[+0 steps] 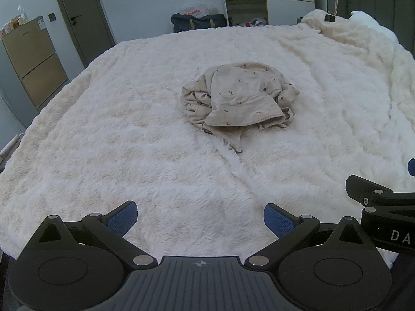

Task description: Fold clothes

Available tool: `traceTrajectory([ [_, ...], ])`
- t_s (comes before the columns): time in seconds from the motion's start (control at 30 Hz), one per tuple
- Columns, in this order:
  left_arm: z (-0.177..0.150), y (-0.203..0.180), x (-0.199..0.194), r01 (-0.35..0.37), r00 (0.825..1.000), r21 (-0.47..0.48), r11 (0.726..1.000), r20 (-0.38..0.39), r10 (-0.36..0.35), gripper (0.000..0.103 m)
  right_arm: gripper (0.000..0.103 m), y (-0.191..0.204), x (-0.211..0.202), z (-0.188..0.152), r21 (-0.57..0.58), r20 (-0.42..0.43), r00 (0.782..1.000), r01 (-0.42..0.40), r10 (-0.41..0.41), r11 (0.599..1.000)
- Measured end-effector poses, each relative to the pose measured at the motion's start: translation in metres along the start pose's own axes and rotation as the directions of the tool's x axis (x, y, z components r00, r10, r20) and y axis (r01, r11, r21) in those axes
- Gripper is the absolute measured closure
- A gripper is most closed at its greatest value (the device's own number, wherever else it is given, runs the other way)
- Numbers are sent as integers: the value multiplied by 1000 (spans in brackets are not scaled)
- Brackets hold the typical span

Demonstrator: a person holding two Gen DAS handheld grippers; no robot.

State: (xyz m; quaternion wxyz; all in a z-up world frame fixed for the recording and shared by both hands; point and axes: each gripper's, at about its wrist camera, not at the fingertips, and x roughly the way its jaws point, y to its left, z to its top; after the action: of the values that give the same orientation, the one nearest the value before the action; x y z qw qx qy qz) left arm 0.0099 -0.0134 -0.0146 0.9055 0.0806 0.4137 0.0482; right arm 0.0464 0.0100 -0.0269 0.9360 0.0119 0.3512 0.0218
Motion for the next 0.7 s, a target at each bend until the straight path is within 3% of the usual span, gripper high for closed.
traceTrajectory([
  [0.7,-1,0,-4,-4,1000,7,1000,-2,4,0,0,-1,0,1,0,-1,1000,-2,2,1000],
])
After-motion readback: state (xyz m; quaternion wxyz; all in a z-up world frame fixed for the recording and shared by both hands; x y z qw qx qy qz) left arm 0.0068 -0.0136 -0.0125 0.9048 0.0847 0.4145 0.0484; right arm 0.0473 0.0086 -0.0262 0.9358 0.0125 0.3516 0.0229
